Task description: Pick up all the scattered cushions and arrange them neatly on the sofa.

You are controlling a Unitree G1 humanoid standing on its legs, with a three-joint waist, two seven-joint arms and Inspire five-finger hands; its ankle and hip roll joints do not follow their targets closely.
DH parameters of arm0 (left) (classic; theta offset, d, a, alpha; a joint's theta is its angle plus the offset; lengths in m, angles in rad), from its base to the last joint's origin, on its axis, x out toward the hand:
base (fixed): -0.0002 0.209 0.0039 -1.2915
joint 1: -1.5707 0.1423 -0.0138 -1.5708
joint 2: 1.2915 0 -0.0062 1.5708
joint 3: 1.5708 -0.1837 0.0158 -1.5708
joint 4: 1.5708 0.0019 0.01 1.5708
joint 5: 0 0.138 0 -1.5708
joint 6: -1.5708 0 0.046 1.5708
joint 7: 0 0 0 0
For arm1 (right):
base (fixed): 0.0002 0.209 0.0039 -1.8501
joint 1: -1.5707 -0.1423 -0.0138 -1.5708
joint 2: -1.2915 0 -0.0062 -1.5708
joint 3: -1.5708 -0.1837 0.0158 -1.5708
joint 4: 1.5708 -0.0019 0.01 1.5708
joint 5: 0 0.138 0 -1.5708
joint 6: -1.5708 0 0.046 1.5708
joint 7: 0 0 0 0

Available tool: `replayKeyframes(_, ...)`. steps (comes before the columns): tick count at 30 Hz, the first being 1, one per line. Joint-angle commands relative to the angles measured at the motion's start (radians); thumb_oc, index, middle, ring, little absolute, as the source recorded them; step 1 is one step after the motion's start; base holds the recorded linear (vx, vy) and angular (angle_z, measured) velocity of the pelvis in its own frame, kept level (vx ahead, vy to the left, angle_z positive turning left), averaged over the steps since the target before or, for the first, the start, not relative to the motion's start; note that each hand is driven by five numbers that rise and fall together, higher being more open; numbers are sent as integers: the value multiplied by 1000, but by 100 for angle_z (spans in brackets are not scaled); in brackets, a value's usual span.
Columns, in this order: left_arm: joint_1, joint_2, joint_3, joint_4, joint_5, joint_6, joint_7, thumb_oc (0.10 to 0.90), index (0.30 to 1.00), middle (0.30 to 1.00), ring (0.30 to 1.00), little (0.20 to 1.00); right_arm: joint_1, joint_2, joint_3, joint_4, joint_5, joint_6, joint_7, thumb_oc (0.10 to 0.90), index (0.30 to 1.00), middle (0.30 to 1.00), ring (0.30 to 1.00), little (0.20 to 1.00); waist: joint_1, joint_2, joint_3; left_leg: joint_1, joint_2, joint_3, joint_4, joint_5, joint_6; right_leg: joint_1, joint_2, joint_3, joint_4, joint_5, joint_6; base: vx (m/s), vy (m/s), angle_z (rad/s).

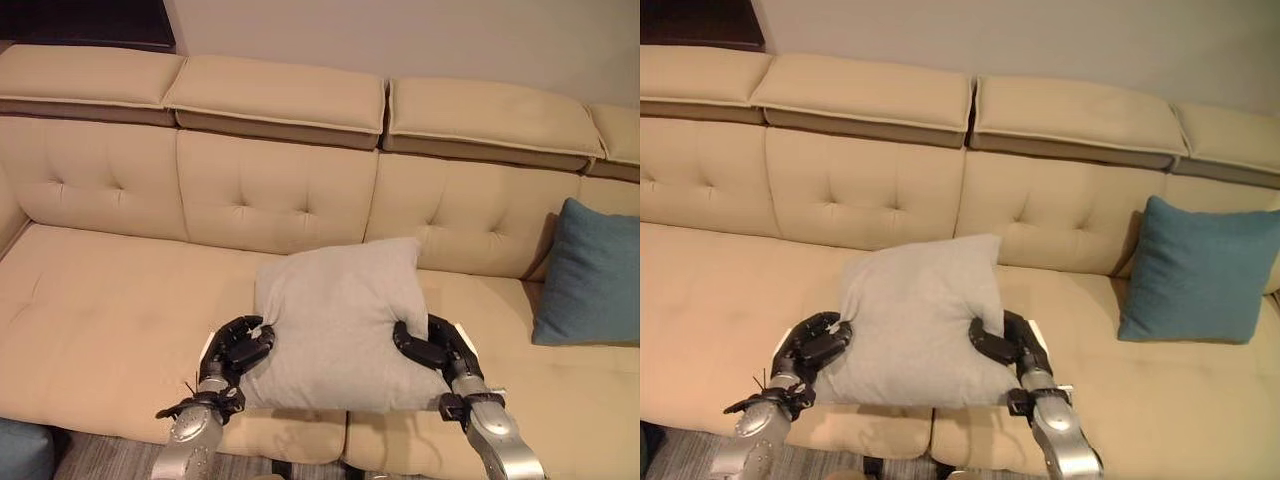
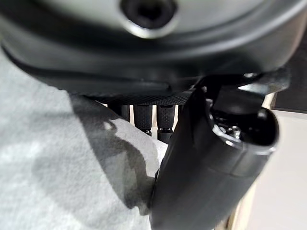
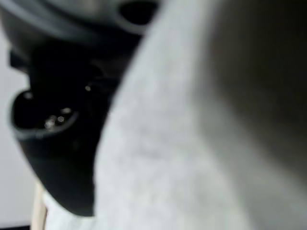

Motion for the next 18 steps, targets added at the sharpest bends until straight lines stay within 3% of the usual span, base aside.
replayKeyframes(1,-279,-34,-94,-155,64,-176,-4,400,300,300,300,300,-226,-27,18,-145,-82,-163,-85,400,300,300,300,300,1,-2,-34,-93,20,31,151,-177,-11,-102,-43,-20,124,-91,86,-237,63,-2)
replayKeyframes(4,-352,-36,-112,-150,77,-198,23,400,300,300,300,300,-296,-34,33,-140,-117,-170,-126,400,300,300,300,300,-5,10,-24,-143,18,30,150,-167,-10,-164,-49,-18,135,-80,87,-154,41,-9)
replayKeyframes(5,-477,-35,-152,-135,112,-227,71,400,300,300,300,300,-403,-38,55,-121,-169,-181,-196,400,300,300,300,300,-13,20,-8,-209,11,32,145,-148,-9,-235,-55,-14,137,-58,91,-138,20,-25)
replayKeyframes(8,-656,-13,-185,-83,186,-261,165,400,300,300,300,300,-550,-78,86,-68,-242,-187,-285,400,300,300,300,300,-16,22,-5,-281,9,26,140,-129,-12,-306,-58,-12,137,-38,96,-95,-3,-16)
replayKeyframes(9,-659,-13,-185,-82,187,-262,165,400,300,300,300,300,-552,-78,86,-67,-242,-187,-285,400,300,300,300,300,-17,21,-7,-287,8,26,139,-124,-11,-310,-59,-12,136,-35,95,0,0,0)
replayKeyframes(13,-918,19,-233,-19,304,-293,331,400,300,300,300,300,-796,-164,135,20,-372,-173,-436,400,300,300,300,300,-12,23,9,-354,8,9,144,-111,-17,-377,-62,-13,140,-26,99,0,0,0)
replayKeyframes(18,-1091,18,-256,4,407,-306,462,400,300,300,300,300,-980,-235,179,84,-499,-148,-575,400,300,300,300,300,-9,26,26,-403,2,-9,145,-99,-21,-432,-63,-14,151,-21,100,2,-7,0)
